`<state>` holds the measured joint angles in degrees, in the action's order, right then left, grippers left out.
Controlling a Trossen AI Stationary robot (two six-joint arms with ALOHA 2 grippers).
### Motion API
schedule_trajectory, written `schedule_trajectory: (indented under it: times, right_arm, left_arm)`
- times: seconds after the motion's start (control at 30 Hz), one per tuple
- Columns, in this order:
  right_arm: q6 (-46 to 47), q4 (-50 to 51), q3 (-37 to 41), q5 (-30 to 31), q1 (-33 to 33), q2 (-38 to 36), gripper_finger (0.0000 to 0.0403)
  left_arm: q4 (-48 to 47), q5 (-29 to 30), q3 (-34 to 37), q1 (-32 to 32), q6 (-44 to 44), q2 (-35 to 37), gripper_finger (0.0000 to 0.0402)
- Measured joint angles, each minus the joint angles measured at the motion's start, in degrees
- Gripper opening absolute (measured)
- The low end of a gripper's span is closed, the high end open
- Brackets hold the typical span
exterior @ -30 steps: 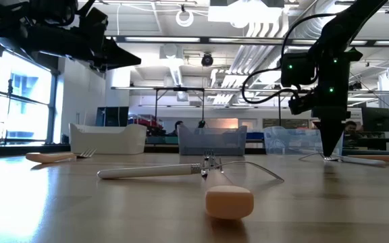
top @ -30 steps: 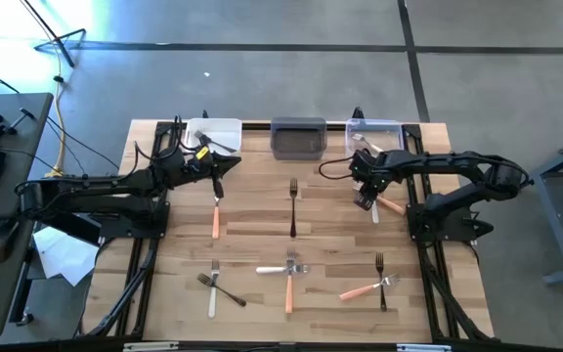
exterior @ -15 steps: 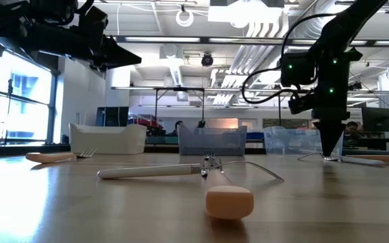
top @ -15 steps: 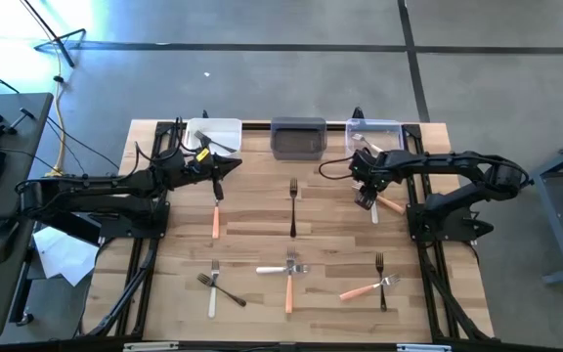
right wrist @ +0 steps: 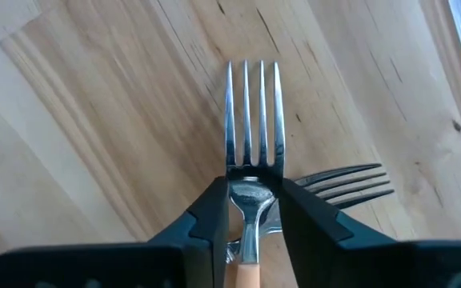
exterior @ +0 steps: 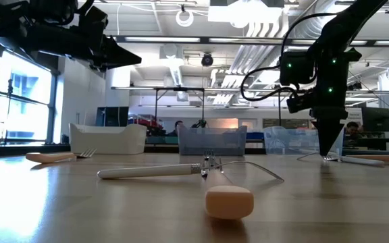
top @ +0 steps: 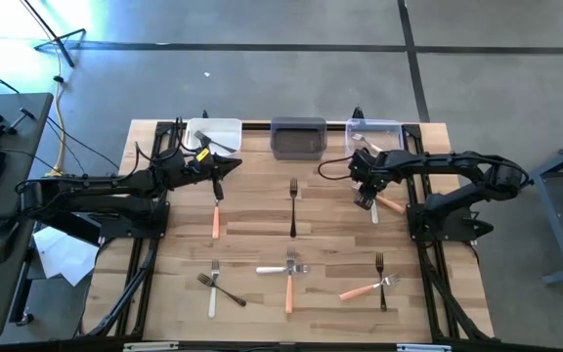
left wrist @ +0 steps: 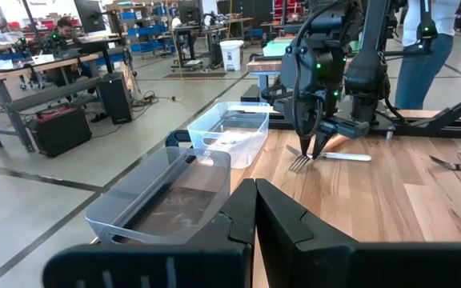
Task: Sort silverware by color (type)
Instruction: Put the top right orange fork into the black bin
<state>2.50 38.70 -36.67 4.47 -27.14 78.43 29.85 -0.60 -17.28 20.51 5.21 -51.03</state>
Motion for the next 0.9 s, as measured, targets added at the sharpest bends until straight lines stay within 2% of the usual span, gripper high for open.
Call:
schedule_trajectory:
  times: [0.4,0.73,0.9]
  right_arm:
    - [0.3,2.1,-1.2,-1.6,0.0,0.0,0.0077]
    - [2.1,9.2,-9.5,-2.2,1.5,0.0,0.0077]
    - [3.1,12.4,-9.6,-2.2,2.2,0.0,0.0104]
  left_arm:
    - [0.0,0.0,0.0,0.0,0.0,0.0,0.0]
    - [0.0,0.0,0.0,0.0,0.0,0.0,0.0]
    - [0.0,0.0,0.0,0.0,0.0,0.0,0.0]
